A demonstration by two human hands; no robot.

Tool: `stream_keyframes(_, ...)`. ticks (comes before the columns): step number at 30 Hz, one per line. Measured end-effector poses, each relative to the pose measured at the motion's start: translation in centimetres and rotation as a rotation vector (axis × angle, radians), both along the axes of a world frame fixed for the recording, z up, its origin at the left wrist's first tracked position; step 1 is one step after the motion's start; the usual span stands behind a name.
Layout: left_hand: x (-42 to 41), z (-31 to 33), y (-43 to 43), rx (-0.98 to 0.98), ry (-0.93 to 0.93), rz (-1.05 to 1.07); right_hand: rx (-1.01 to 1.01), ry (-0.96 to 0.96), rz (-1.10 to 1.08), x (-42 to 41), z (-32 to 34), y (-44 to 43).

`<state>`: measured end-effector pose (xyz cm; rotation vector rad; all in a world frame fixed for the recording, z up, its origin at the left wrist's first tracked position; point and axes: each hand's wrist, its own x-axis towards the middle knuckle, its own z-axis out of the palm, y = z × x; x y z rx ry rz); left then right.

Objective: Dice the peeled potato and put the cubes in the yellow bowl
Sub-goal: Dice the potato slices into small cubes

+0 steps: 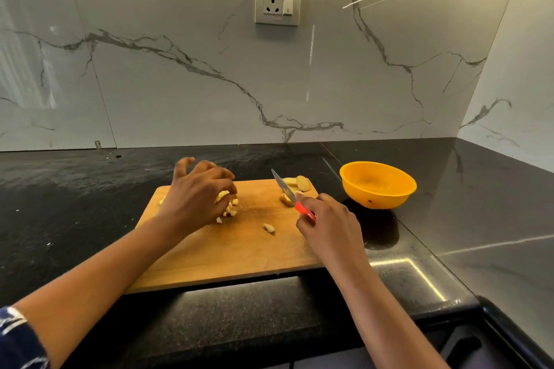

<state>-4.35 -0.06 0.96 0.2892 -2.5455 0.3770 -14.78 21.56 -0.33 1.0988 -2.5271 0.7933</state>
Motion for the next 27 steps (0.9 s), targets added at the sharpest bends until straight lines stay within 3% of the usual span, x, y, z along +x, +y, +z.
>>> stream_keyframes(3,0.1,0.2,0.7,0.010,0.057,-0.149,-0.020,0.003,-0.004,0.0,-0.1,0.0)
stream_keyframes(7,-1.2,0.1,2.9,0.210,-0.315,-0.318,-0.032,-0.009,-0.028,-0.1,-0.2,0.3)
stream_keyframes(9,-1.8,-0.3,3.4,0.248,-0.382,-0.355,-0.031,-0.012,-0.031,-0.1,-0.3,0.4)
stream_keyframes(13,-2.4,-0.2,3.4,0.320,-0.335,-0.358,-0.020,-0.012,-0.025,0.0,-0.2,0.3)
stream_keyframes(19,-2.3,-0.9,2.5,0.159,-0.220,-0.089,-0.012,-0.006,-0.001,0.3,-0.2,0.3)
stream_keyframes(27,-1.3,-1.2,3.0,0.241,-0.115,0.038,0.008,-0.020,0.075,1.7,-0.3,0.7)
